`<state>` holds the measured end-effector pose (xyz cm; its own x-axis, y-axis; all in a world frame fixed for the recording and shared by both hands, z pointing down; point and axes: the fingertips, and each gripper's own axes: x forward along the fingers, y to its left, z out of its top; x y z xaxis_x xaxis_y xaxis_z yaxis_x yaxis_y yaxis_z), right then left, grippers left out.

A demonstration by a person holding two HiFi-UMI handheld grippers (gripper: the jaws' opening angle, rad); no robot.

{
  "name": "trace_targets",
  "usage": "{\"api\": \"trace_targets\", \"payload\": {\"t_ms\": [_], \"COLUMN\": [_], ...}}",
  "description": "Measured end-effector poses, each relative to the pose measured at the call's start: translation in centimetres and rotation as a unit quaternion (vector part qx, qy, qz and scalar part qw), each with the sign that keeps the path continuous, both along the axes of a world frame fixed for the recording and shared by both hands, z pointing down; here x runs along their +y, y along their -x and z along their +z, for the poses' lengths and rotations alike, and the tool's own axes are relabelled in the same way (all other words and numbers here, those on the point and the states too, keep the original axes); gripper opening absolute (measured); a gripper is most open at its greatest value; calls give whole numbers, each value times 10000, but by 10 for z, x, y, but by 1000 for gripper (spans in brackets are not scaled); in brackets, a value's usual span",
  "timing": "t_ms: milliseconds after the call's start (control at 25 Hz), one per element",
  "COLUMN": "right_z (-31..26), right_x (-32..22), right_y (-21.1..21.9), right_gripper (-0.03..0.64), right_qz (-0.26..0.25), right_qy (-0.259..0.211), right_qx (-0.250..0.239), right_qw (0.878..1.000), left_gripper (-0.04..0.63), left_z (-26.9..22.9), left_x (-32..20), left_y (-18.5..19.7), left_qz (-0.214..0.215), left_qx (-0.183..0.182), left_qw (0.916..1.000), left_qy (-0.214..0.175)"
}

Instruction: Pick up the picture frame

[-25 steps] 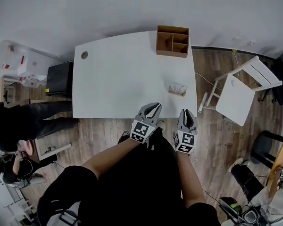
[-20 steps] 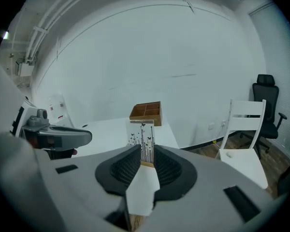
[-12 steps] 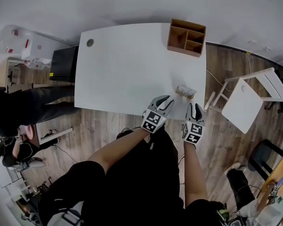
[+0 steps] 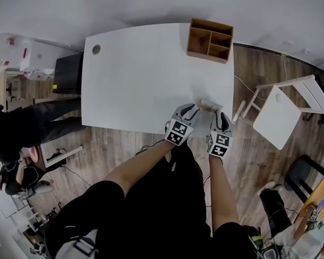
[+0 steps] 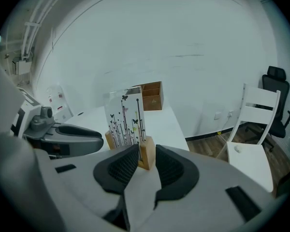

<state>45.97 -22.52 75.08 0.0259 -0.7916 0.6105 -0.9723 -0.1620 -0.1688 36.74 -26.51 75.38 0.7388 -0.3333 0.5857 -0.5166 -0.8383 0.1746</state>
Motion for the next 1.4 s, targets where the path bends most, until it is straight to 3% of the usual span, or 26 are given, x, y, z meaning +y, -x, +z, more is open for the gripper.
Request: {"api": "trace_targets", "payload": {"t_ms": [280, 400, 760, 1080, 1400], "right_z": [8, 9, 8, 6, -7], "right_x": [-7, -7, -7, -6, 7], "right_y": [3, 5, 4, 5, 24], "right_gripper": [101, 85, 74, 74, 74], "right_qz": [-56, -90, -254, -457, -579], "right_qy": [75, 102, 39, 20, -62], "right_qx": [-69, -68, 202, 312, 264], "right_qw": [9999, 9999, 9995, 9985, 9980], "left_gripper": [100, 67, 67, 64, 64], "left_z": [11, 11, 16, 16, 4], "left_x": [-5, -8, -10, -10, 3], "left_y": [-12, -11, -18, -15, 5], "left_qz": [135, 45, -54, -146, -348], "left_qx": [-28, 6, 92, -27, 101], "left_qw": [9999, 10000, 9999, 9999, 9993], "left_qy": [8, 30, 130, -1, 45]}}
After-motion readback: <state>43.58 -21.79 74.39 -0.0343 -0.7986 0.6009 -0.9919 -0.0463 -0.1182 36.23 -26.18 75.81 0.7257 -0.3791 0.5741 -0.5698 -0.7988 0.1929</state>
